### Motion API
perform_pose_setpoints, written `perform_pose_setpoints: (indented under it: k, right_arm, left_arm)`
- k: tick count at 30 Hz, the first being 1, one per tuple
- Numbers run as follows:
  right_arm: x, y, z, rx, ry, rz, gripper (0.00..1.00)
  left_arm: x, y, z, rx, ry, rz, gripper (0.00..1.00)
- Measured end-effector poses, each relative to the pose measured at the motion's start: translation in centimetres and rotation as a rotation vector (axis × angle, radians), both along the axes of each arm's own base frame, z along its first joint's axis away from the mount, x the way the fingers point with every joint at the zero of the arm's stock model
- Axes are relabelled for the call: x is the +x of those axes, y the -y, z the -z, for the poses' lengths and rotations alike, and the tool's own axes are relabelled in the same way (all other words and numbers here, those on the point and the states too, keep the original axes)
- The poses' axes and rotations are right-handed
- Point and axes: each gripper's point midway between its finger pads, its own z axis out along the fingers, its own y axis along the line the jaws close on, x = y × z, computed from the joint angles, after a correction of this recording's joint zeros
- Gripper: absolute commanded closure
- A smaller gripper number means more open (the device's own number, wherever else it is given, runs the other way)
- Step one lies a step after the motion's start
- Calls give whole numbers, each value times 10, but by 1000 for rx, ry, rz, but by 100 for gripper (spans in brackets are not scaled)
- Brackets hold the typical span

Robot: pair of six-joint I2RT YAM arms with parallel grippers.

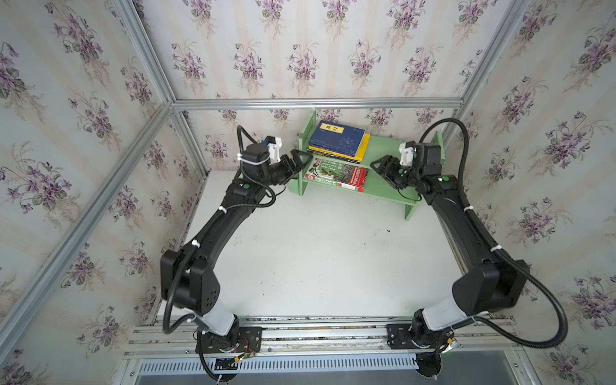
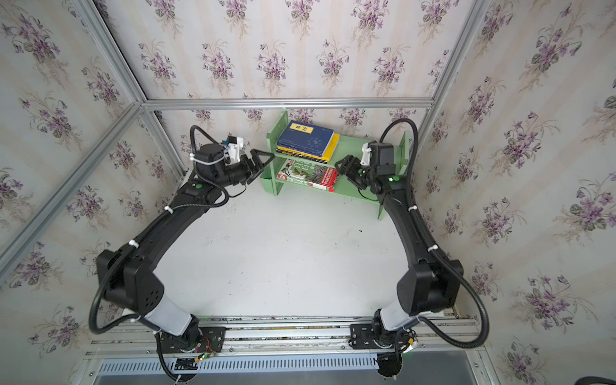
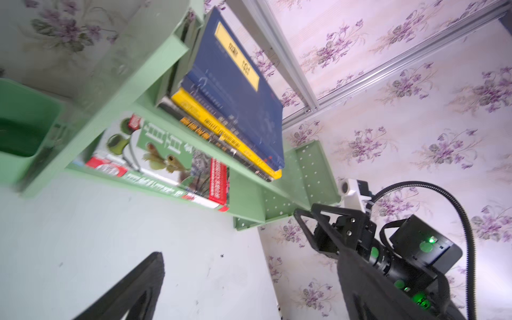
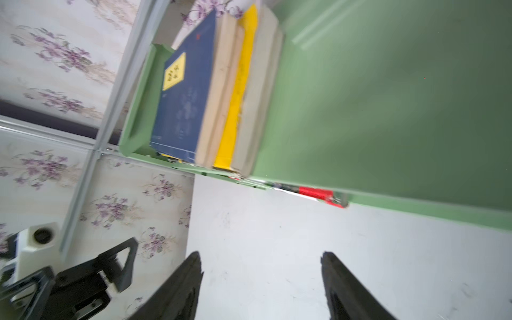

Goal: Stacking books/files
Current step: Move the book to the bookshelf, then reset both arms

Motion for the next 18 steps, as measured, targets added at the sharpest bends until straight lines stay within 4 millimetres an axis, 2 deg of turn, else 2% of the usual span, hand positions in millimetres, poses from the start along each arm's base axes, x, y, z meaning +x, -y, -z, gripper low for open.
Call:
perform_pose_setpoints:
  k: [4,5,9,12,14,16,18]
  right_arm:
    - [-41,24,34,-93,-37,87,17]
    - [-52,31,44,-121,-49,109,2]
    - [-84,58,75,-251,-77,188,0]
    - [-101,77,98,-368,-96,229,0]
    - [-108,88,114,-439,-120,247,0]
    - [-111,97,128,-508,-136,256,0]
    - [-110,103,138,-564,-135,255,0]
  left_arm:
    - [-34,-43,34,113,18,-100,0]
    - [-41,-57,44,152,22,-142,0]
    - [-66,-112,66,345,85,-334,0]
    - [-76,-145,81,492,132,-436,0]
    - [-80,-173,101,576,131,-518,0]
    - [-87,-202,129,651,110,-597,0]
    - [-97,-221,152,701,99,-650,0]
